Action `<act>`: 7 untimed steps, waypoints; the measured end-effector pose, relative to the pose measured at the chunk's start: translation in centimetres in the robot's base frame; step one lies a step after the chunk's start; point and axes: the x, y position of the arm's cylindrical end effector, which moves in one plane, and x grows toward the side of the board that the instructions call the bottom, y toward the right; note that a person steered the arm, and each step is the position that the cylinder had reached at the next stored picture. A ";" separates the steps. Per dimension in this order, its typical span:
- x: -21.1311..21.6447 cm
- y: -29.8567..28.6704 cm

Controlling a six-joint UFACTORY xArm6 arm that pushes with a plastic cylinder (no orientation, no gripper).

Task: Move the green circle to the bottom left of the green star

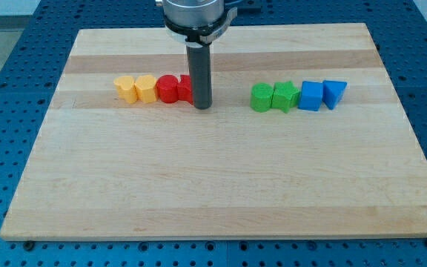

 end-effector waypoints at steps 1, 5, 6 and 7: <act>-0.1 0.0; -1.7 7.6; -0.6 10.4; -0.6 10.7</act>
